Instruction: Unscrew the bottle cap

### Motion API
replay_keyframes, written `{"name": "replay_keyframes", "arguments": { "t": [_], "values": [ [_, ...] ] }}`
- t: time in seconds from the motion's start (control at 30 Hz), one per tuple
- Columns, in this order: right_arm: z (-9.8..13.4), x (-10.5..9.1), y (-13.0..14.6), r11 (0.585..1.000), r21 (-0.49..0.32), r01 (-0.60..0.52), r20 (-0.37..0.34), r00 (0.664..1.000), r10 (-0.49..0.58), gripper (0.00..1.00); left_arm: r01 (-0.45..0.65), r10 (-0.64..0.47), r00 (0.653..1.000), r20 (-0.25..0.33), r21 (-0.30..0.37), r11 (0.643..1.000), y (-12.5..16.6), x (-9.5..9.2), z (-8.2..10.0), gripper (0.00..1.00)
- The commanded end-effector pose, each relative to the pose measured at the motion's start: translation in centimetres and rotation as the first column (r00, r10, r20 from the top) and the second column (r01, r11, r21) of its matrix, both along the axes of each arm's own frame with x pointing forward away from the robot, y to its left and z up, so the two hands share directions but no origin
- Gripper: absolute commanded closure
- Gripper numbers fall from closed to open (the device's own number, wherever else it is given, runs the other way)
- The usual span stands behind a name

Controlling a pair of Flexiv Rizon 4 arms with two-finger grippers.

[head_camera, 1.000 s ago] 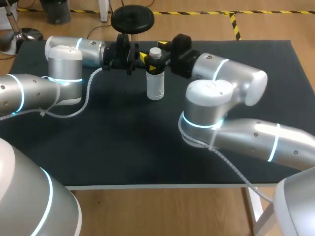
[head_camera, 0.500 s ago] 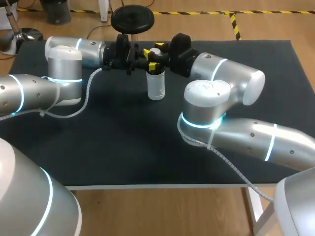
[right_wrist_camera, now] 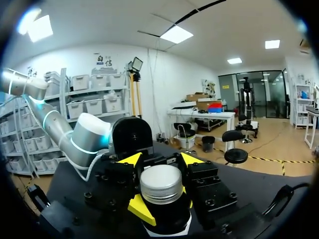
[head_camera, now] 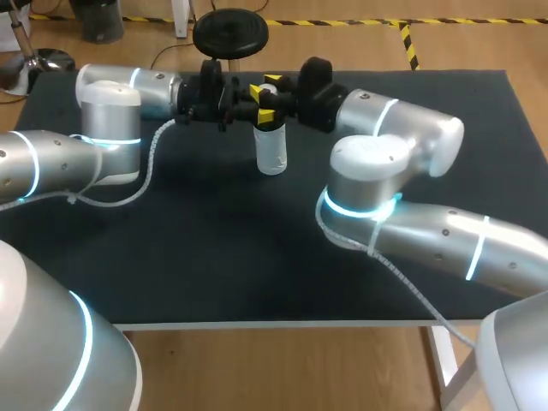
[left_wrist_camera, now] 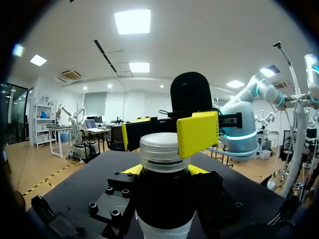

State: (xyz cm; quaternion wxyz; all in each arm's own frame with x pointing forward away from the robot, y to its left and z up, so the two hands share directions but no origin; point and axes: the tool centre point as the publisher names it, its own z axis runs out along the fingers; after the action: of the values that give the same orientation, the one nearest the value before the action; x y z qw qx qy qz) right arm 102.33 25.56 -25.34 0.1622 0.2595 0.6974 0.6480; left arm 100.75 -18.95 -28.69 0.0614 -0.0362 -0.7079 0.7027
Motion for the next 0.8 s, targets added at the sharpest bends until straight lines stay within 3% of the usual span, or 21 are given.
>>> {"name": "replay_keyframes", "arguments": {
  "t": [0.03, 0.17, 0.3, 0.5, 0.67, 0.8],
  "values": [
    [-0.7, 0.3, -1.3, 0.978, 0.051, -0.204, 0.028, 0.979, 0.203, 1.00, 0.000, 0.000, 1.000, 0.001, 0.002, 1.000, -0.5, 0.0, 0.2, 1.00],
    [-0.6, 0.2, -1.7, 0.932, 0.048, -0.361, 0.055, 0.932, 0.358, 1.00, 0.000, 0.000, 1.000, 0.001, 0.002, 1.000, -0.5, 0.0, 0.2, 1.00],
    [-0.6, 0.0, -1.8, 0.844, 0.062, -0.533, 0.076, 0.846, 0.528, 1.00, 0.000, 0.000, 1.000, 0.001, 0.002, 1.000, -0.5, 0.0, 0.2, 1.00],
    [-0.7, -0.7, -1.1, 0.649, 0.075, -0.757, 0.100, 0.653, 0.751, 1.00, 0.000, 0.000, 1.000, 0.001, 0.002, 1.000, -0.5, 0.0, 0.2, 1.00],
    [-0.8, -1.8, 0.0, 0.479, 0.060, -0.876, 0.128, 0.482, 0.866, 1.00, 0.000, 0.000, 1.000, 0.001, 0.002, 1.000, -0.5, 0.0, 0.2, 1.00],
    [-0.5, -2.5, 0.6, 0.311, 0.080, -0.947, 0.179, 0.320, 0.930, 1.00, 0.000, 0.000, 1.000, 0.001, 0.002, 1.000, -0.5, 0.0, 0.2, 1.00]
  ]
}}
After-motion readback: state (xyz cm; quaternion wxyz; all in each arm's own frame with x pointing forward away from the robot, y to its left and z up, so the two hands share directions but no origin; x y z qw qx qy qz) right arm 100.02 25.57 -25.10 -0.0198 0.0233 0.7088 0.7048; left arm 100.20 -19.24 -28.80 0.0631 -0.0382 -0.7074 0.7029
